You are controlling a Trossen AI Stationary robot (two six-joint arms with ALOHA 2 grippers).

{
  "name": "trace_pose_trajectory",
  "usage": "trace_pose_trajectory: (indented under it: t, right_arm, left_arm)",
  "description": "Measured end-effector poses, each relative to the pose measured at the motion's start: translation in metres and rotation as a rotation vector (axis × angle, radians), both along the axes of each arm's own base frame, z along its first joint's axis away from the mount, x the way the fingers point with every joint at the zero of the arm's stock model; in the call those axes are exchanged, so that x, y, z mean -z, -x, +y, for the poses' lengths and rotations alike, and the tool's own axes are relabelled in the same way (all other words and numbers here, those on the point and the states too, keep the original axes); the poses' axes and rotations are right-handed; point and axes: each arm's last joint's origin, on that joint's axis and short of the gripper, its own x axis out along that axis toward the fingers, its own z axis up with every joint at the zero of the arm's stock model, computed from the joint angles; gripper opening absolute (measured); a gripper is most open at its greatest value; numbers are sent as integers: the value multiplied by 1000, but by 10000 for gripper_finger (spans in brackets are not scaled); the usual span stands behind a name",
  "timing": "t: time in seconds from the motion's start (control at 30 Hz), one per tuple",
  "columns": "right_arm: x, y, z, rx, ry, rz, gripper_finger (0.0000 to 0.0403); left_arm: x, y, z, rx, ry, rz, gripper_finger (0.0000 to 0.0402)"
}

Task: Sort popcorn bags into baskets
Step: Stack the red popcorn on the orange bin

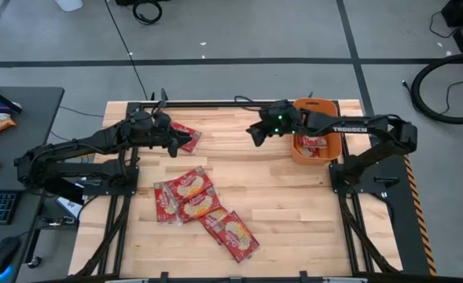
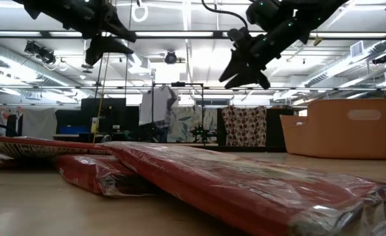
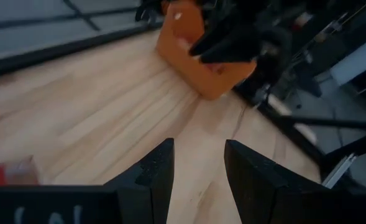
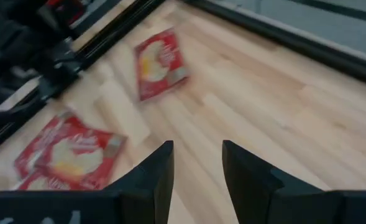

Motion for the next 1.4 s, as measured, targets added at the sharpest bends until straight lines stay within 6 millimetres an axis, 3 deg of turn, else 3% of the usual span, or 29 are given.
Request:
trace_pose_trajectory:
  t: [0.13,0.37,0.6,0.77,1.2,1.4]
  right_arm:
    - [0,-11,13,-57,0,26,140]
    - [-24,-25,29,-151,105,31,140]
    - [-40,-25,31,-176,130,65,140]
    - [-40,-23,33,-175,113,90,140]
    - [-41,-24,40,-178,92,78,140]
    - [-42,-25,39,-162,111,77,140]
  left_arm:
    - [14,6,2,-14,26,158,146]
    - [47,0,24,-24,5,451,146]
    - [83,-17,35,251,-299,794,146]
    - [96,-24,35,315,-527,1015,147]
    - [108,-23,48,560,-647,1087,214]
    - [127,-28,52,705,-666,1155,224]
